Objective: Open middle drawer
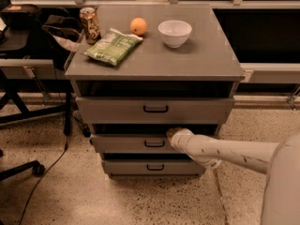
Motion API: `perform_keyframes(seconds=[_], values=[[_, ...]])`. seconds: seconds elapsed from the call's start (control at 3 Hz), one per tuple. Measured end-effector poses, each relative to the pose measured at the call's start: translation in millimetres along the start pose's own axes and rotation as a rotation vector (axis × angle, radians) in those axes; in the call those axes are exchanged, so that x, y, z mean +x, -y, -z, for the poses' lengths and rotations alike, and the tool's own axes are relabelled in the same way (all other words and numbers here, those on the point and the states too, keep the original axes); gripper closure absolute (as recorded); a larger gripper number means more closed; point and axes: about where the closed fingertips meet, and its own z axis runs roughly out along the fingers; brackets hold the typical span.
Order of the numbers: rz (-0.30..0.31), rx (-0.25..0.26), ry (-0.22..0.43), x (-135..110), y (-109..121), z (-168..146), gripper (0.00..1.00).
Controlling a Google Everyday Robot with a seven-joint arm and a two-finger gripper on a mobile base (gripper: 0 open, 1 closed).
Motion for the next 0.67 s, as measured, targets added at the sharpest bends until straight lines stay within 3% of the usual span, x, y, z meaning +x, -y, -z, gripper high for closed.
perform_keyframes(seconds=[0.33, 0.67], values=[[0.001, 0.004, 0.073, -33.9, 2.1, -27.7, 1.00], [0.003, 0.006, 0.070, -34.6, 0.7, -28.6, 1.00]])
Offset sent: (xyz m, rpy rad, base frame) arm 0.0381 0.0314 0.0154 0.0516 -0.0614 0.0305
